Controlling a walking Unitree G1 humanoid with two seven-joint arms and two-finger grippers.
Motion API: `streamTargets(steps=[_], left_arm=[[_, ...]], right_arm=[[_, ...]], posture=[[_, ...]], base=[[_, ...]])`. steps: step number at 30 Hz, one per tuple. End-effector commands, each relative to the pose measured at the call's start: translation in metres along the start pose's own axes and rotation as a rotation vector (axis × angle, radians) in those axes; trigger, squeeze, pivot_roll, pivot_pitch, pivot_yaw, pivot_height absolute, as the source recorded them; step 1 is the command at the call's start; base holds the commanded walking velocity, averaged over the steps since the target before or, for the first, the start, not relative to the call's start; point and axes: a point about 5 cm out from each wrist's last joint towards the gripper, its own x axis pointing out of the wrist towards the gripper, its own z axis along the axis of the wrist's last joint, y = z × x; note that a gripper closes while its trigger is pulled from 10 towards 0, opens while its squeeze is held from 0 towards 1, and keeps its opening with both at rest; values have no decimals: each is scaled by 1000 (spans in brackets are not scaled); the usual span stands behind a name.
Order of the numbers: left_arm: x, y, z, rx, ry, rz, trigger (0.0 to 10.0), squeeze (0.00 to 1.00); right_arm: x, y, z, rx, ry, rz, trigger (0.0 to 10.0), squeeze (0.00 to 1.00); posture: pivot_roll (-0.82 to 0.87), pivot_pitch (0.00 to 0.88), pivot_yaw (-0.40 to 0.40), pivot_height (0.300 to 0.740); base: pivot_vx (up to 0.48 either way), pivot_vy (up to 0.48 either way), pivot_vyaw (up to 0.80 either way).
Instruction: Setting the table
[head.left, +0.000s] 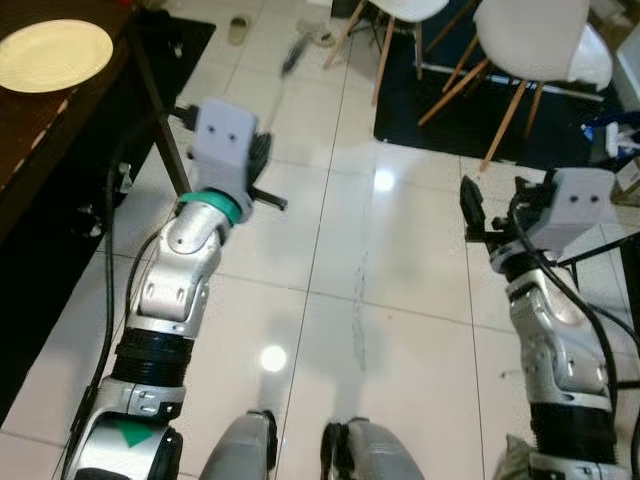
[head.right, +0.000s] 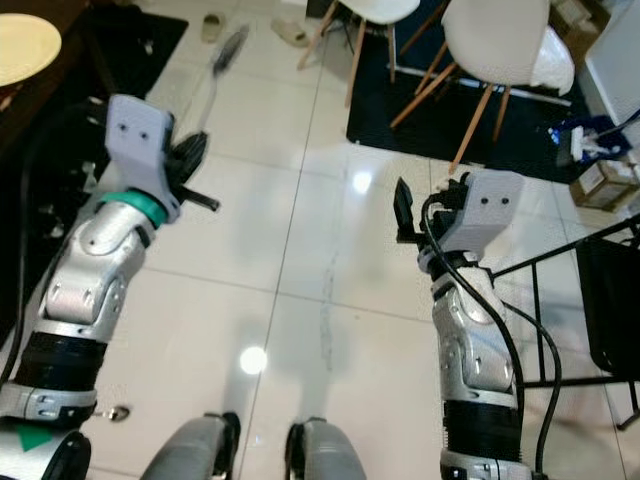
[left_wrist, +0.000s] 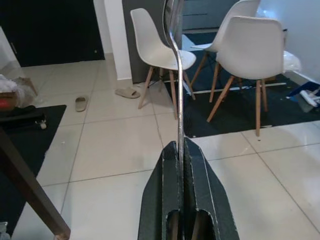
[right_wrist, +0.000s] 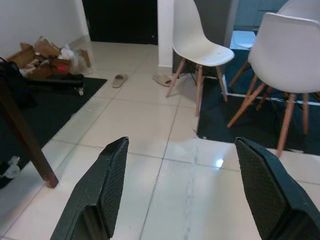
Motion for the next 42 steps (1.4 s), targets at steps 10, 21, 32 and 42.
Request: streamTargets(steps=[10,21,32,42], left_arm=[[0,-7,-2,-1,7,-23,10000,0],[0,-9,-2,2,4,-29,10000,0],[1,-9,-2,-1,5,-30,10000,0],[1,-9,-2,1,4,-31,10000,0]], right_arm=[[-3,-6,-3,-7,10,-24,10000,0],[-3,-6,-3,-7,13,-24,10000,0],[-3,-6,-3,-8,13,-25,10000,0],[-4,-6,-3,-8,12,-24,10000,0]], posture=[[111,104,14,740],[109,107,15,740],[109,108,14,740],[109,108,14,740]], base=[[480,0,0],[455,0,0],[445,0,0],[438,0,0]])
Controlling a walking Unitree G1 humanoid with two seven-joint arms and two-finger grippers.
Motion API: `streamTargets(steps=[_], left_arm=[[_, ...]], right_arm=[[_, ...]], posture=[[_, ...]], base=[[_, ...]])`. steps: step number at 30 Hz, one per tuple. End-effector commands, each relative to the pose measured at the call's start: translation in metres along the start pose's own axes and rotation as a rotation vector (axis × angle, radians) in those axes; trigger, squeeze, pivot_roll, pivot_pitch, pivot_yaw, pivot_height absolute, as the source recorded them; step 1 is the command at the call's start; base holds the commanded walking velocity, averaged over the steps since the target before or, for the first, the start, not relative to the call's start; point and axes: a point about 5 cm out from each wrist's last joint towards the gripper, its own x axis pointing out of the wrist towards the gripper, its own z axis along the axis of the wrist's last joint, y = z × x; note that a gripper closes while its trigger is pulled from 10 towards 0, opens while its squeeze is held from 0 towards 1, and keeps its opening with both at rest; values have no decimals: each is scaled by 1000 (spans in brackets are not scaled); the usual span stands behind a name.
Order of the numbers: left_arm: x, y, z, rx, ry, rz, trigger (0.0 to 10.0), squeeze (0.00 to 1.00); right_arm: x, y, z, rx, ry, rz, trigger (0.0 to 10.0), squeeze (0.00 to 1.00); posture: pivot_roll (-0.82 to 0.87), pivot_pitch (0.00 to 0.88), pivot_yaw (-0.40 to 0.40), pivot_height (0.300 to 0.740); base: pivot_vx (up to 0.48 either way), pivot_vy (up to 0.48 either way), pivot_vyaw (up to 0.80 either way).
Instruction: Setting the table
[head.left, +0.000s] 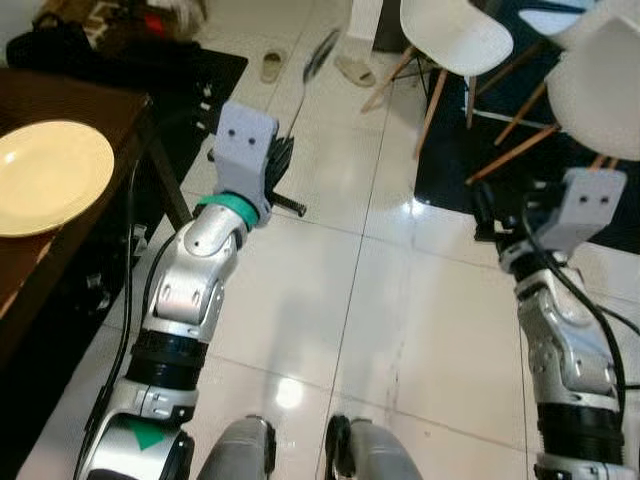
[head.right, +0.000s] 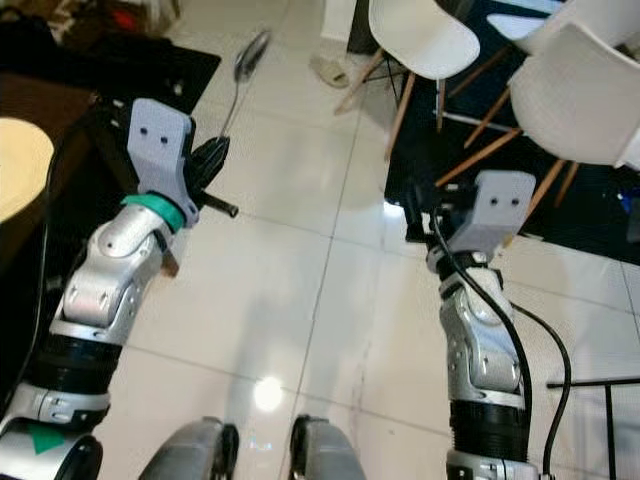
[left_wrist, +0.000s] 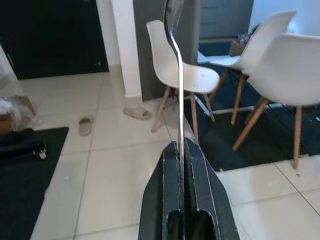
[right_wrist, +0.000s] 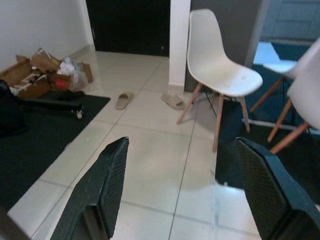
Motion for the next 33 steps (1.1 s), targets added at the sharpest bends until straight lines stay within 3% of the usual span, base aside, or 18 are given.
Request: streamTargets(steps=[1,8,21,33], left_arm=[[-2,2,-4,2,12,7,10000,0],[-2,1,-4,-8,14,4,10000,0],[-2,-2,-1,-29,-4,-12,10000,0],[-2,-2,-1,-30,-3,-10,10000,0]], right_arm=[[-3,-1,-4,-5,18,-4,10000,0],[-2,0,-4,-3,15,-3,10000,0],[0,2,3,15,-22,-10,10000,0],[5,-14,6,110,-16,-121,10000,0]], posture=[[109,108,14,740],[109,108,14,740],[111,107,13,740],[113,100,12,740]], base=[[428,0,0],[406,0,0],[0,0,0],[0,0,749]])
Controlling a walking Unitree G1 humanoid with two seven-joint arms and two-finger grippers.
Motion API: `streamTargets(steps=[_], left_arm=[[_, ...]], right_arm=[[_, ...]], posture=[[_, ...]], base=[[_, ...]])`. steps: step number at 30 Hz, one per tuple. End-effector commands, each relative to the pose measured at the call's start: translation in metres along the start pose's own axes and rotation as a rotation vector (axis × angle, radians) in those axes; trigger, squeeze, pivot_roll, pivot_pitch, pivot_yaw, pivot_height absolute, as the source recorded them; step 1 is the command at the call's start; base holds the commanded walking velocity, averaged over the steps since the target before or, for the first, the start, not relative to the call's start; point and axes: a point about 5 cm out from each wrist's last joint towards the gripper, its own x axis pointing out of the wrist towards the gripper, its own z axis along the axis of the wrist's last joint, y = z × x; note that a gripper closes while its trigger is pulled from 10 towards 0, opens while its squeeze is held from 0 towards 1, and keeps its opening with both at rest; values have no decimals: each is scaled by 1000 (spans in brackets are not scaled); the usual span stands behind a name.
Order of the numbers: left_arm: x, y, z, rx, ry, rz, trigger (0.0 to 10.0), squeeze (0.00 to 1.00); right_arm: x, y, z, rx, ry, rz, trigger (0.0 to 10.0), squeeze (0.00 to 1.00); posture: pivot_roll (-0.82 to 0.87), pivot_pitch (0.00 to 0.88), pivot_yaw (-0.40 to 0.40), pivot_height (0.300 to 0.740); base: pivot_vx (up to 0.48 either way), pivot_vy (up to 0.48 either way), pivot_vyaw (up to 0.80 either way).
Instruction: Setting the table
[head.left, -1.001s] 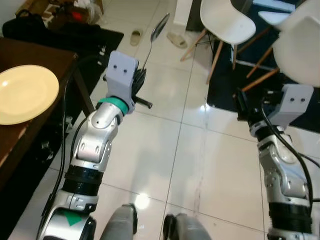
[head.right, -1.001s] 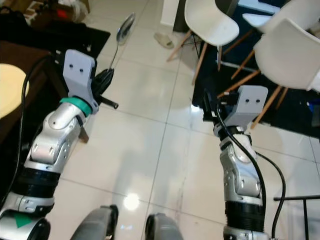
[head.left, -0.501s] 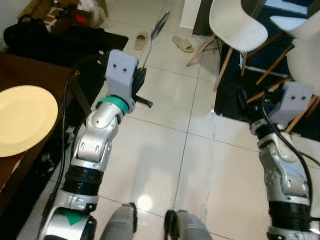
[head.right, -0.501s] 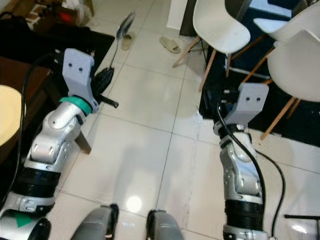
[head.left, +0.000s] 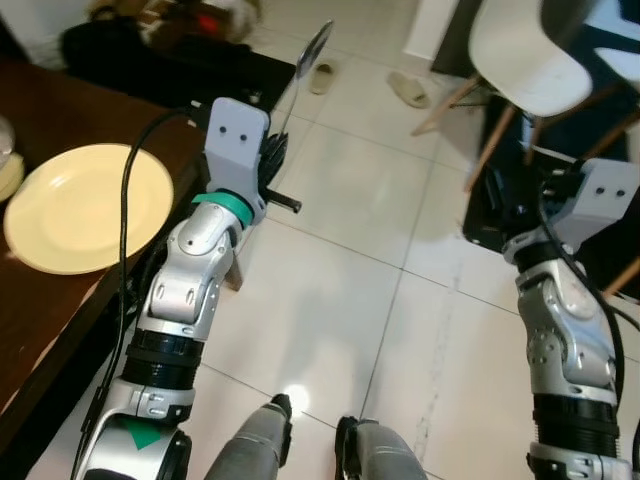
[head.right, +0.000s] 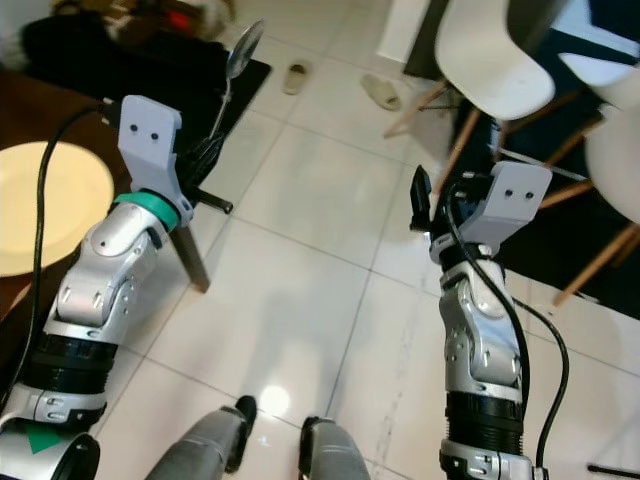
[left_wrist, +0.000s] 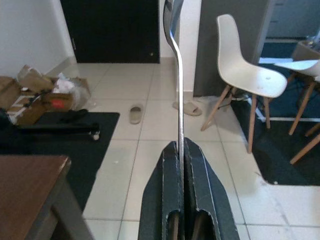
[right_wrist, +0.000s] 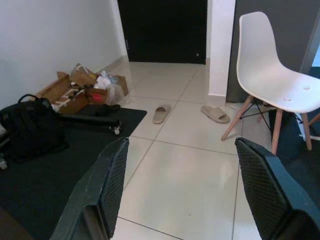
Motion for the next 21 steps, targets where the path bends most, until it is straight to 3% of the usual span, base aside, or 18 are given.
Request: streamTargets(steps=[1,21], left_arm=[[-1,-3,-2,0,8,-13,10000,0],[-1,-2,-5,18,23,-3,10000,0]], right_arm=[[-3,-7,-7,17,33,-33,10000,0],[0,-8,-5,45,33,-52,10000,0]], posture=[[113,100,12,740],[111,91,12,740]], base=[[0,0,800],[0,0,800]])
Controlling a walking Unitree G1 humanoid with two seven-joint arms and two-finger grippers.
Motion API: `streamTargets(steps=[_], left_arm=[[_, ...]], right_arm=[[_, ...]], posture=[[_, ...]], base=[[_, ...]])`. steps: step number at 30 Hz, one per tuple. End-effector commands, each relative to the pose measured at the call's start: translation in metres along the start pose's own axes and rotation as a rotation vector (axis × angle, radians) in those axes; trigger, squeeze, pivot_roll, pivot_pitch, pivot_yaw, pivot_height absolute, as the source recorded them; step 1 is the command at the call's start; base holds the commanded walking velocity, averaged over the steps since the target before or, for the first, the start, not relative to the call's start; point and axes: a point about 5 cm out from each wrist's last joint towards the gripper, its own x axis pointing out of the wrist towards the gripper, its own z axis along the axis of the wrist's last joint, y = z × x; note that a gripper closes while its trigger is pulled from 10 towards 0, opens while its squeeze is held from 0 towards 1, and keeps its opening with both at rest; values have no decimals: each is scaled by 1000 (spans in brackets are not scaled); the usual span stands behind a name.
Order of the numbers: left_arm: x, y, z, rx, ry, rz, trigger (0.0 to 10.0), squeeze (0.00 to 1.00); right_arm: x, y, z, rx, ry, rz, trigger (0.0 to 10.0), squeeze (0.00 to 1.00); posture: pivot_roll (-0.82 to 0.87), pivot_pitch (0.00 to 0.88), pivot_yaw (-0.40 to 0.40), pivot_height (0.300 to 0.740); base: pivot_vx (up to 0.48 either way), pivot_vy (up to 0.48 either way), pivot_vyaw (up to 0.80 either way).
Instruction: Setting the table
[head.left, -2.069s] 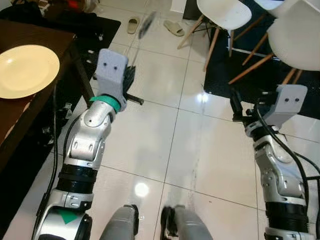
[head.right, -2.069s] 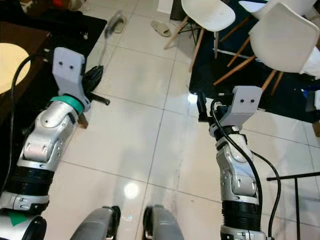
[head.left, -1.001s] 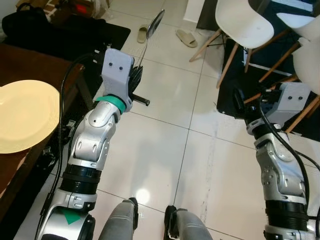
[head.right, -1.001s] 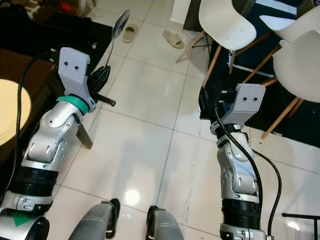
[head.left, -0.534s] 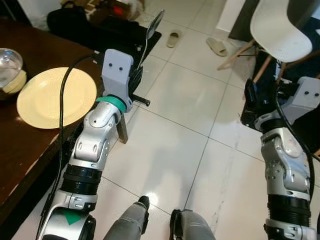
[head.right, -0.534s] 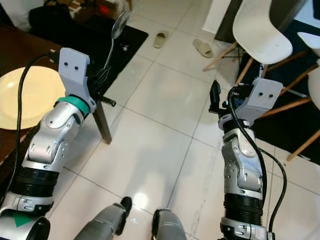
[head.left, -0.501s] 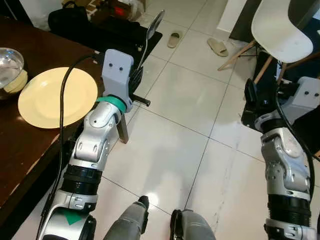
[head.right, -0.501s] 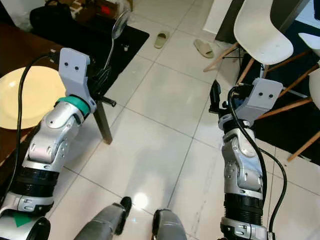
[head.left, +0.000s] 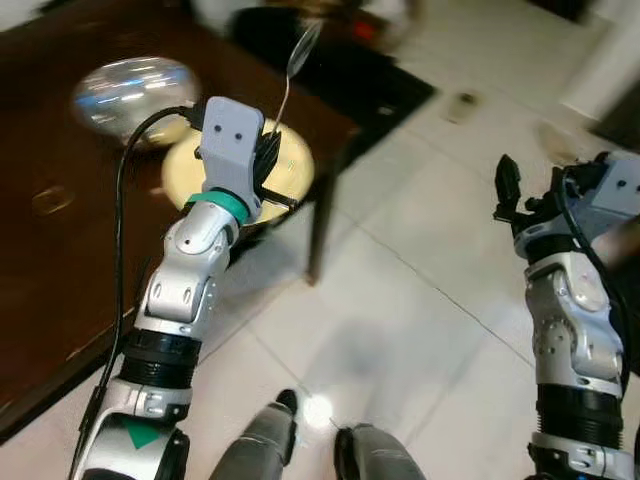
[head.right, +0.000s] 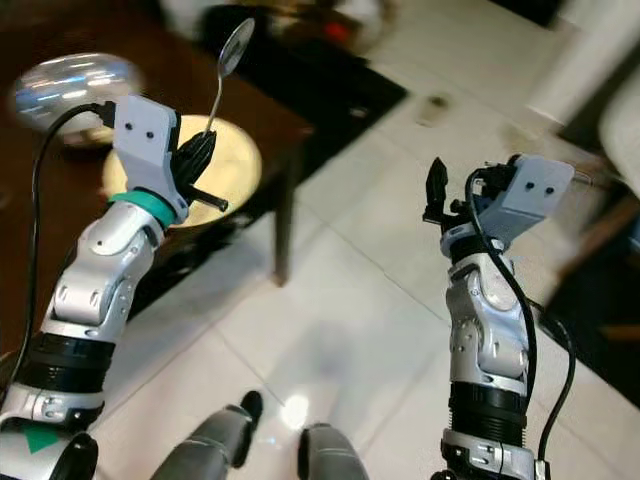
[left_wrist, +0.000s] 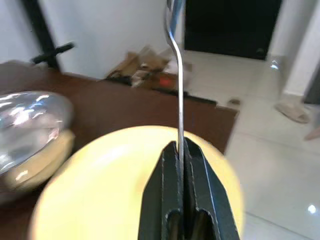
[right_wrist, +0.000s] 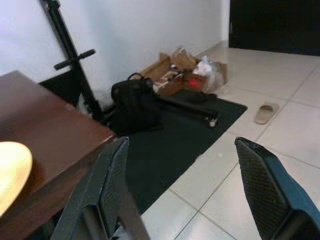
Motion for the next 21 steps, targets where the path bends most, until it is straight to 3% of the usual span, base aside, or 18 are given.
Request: streamTargets(steps=[1,21], left_arm=[[0,-4,-4,10,17,-13,10000,0],[2,-3,-4,22,29,2,10000,0]], right_arm=[[-4,-8,-4,0,21,-30,10000,0],[-4,-12,-6,31,32,-55,10000,0]], posture=[[112,92,13,740],[112,99,19,740]], base=[[0,0,800],[0,0,765]])
